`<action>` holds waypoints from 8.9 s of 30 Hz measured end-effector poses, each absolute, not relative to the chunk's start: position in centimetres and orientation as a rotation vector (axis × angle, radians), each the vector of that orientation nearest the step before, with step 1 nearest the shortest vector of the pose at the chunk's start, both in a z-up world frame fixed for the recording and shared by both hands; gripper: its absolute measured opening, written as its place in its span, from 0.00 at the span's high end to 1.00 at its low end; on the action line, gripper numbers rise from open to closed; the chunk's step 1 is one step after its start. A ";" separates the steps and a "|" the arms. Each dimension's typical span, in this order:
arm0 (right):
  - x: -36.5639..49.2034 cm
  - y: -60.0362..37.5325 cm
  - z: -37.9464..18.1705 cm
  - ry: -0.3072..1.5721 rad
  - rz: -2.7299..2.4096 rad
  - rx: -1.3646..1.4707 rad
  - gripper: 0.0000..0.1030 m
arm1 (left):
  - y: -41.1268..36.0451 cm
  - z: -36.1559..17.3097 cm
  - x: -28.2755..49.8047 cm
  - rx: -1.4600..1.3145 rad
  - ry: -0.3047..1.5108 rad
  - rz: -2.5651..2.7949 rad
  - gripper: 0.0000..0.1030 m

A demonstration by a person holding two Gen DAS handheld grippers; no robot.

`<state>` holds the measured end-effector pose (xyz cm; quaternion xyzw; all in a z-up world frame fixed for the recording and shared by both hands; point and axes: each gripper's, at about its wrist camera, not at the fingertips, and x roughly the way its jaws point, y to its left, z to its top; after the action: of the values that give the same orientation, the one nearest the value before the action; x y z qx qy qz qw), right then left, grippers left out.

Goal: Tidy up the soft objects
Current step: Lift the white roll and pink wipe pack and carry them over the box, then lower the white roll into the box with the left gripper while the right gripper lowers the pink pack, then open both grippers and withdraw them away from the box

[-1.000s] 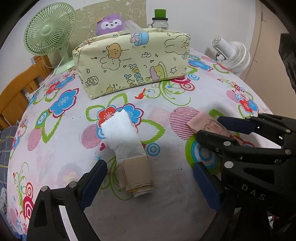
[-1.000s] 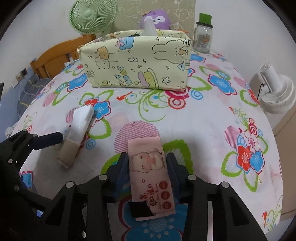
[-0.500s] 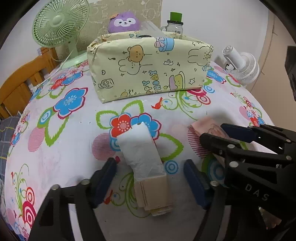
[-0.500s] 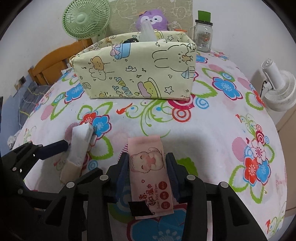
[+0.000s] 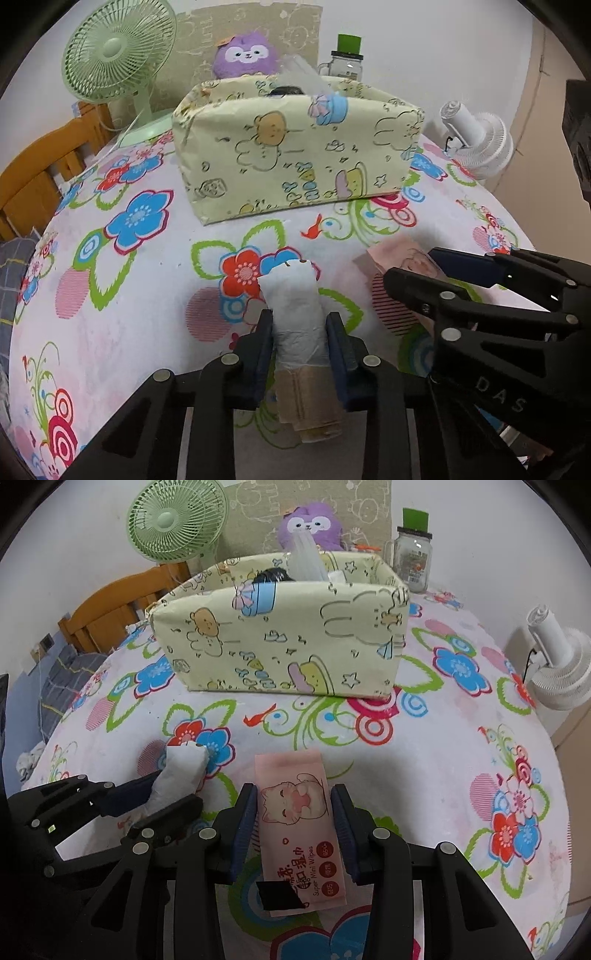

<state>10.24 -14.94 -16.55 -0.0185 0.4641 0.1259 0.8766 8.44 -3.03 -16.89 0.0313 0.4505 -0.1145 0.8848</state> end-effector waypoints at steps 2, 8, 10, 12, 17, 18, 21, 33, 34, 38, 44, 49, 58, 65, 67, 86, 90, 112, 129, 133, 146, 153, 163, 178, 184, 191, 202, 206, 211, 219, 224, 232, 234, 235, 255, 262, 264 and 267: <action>10.2 -14.9 -16.3 0.961 0.260 -0.041 0.57 | -3.2 -16.5 8.4 0.065 0.929 -0.245 0.73; 10.0 -15.2 -14.9 0.935 0.253 -0.028 0.57 | -3.6 -15.1 8.3 0.070 0.904 -0.246 0.73; 9.9 -15.3 -14.5 0.925 0.250 -0.027 0.57 | -3.7 -14.8 8.3 0.074 0.899 -0.244 0.73; 9.8 -15.4 -14.1 0.915 0.242 -0.032 0.57 | -3.9 -14.3 8.2 0.075 0.893 -0.245 0.73; 9.4 -15.9 -12.6 0.888 0.238 -0.023 0.57 | -4.1 -12.7 7.9 0.083 0.862 -0.247 0.73; 9.4 -15.9 -12.4 0.883 0.237 -0.023 0.57 | -4.2 -12.4 7.8 0.084 0.856 -0.247 0.73; 9.2 -16.1 -11.4 0.866 0.235 -0.021 0.57 | -4.3 -11.5 7.6 0.088 0.838 -0.248 0.73; 8.6 -16.3 -8.2 0.811 0.246 -0.016 0.57 | -4.8 -8.3 6.9 0.115 0.771 -0.259 0.73; 8.6 -16.3 -8.0 0.807 0.247 -0.015 0.57 | -4.8 -8.0 6.8 0.115 0.765 -0.259 0.73; 8.3 -16.2 -6.9 0.784 0.248 -0.019 0.57 | -4.8 -6.9 6.5 0.119 0.741 -0.261 0.73; 7.6 -16.3 -5.3 0.752 0.252 -0.018 0.57 | -4.8 -5.6 6.1 0.122 0.712 -0.262 0.73; 7.3 -16.4 -4.3 0.736 0.256 -0.024 0.57 | -4.9 -4.6 5.8 0.127 0.691 -0.262 0.73; 6.9 -16.3 -2.3 0.684 0.251 -0.025 0.57 | -4.6 -2.8 5.7 0.118 0.644 -0.264 0.73; 7.1 -16.3 -1.4 0.661 0.235 -0.027 0.57 | -4.5 -2.2 6.4 0.114 0.631 -0.273 0.73; 7.4 -16.4 -1.2 0.659 0.232 -0.020 0.57 | -4.6 -2.1 6.6 0.116 0.628 -0.274 0.73; 11.6 -16.3 -0.6 0.662 0.230 -0.002 0.57 | -4.3 -1.4 10.9 0.119 0.635 -0.271 0.73; 12.8 -16.2 -0.7 0.666 0.231 0.000 0.57 | -4.2 -1.5 12.1 0.118 0.640 -0.266 0.73; 18.9 -16.2 -2.3 0.716 0.237 0.013 0.57 | -4.8 -3.0 17.6 0.104 0.687 -0.272 0.73; 22.9 -15.9 -4.9 0.803 0.228 0.023 0.57 | -4.5 -6.3 22.1 0.043 0.781 -0.288 0.72; 23.3 -15.5 -5.3 0.818 0.228 0.015 0.57 | -4.0 -7.0 22.9 0.035 0.801 -0.276 0.58; 24.7 -13.2 -6.8 0.862 0.261 -0.007 0.57 | -2.9 -8.1 22.3 0.087 0.826 -0.264 0.24; 25.4 -12.1 -7.4 0.873 0.271 -0.022 0.57 | -2.2 -8.3 22.7 0.074 0.847 -0.246 0.23; 26.4 -11.1 -8.8 0.911 0.304 -0.001 0.56 | -1.5 -8.4 22.1 0.104 0.846 -0.217 0.14; 24.7 -12.7 -8.3 0.881 0.269 0.026 0.24 | -3.2 -7.5 20.6 0.115 0.827 -0.259 0.11; 23.6 -14.3 -7.9 0.880 0.243 0.049 0.24 | -4.0 -7.2 19.9 0.118 0.818 -0.272 0.08; 22.1 -15.9 -7.6 0.874 0.208 0.059 0.24 | -4.4 -7.2 19.2 0.106 0.828 -0.275 0.07; 19.7 -17.1 -6.8 0.849 0.175 0.056 0.24 | -4.9 -7.1 17.7 0.091 0.833 -0.252 0.05; 18.8 -17.4 -6.6 0.838 0.167 0.055 0.24 | -5.0 -6.9 17.0 0.094 0.829 -0.246 0.04; 17.8 -17.6 -6.3 0.824 0.154 0.061 0.23 | -4.7 -6.8 16.4 0.092 0.819 -0.221 0.02; 16.1 -18.1 -6.0 0.782 0.127 0.059 0.13 | -3.9 -7.5 15.6 0.074 0.844 -0.189 0.00; 15.1 -18.4 -6.1 0.781 0.121 0.058 0.13 | -3.3 -7.2 14.6 0.060 0.834 -0.184 0.00; 13.7 -19.0 -6.0 0.769 0.099 0.059 0.13 | -1.9 -6.8 13.4 0.034 0.824 -0.142 0.00; 13.4 -19.2 -6.0 0.766 0.092 0.063 0.13 | -1.6 -6.9 13.1 0.032 0.826 -0.129 0.00; 13.2 -19.3 -6.0 0.765 0.089 0.064 0.13 | -1.5 -7.0 12.9 0.033 0.825 -0.123 0.00; 8.4 -19.3 -4.4 0.723 0.080 0.032 0.13 | -0.7 -3.6 7.9 0.023 0.740 -0.107 0.00; 6.7 -18.7 -2.9 0.685 0.066 0.013 0.13 | -0.6 -2.0 6.3 0.020 0.692 -0.090 0.00; 6.1 -18.6 -2.3 0.664 0.056 0.009 0.13 | -0.4 -1.5 5.6 0.016 0.674 -0.087 0.00; 5.1 -18.3 -1.2 0.623 0.053 -0.004 0.13 | -0.3 -0.6 4.7 0.023 0.645 -0.076 0.00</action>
<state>5.07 -18.26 -1.23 -0.0022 0.3063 0.0261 0.9516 4.70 -0.35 -0.61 0.0114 0.3166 -0.0374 0.9477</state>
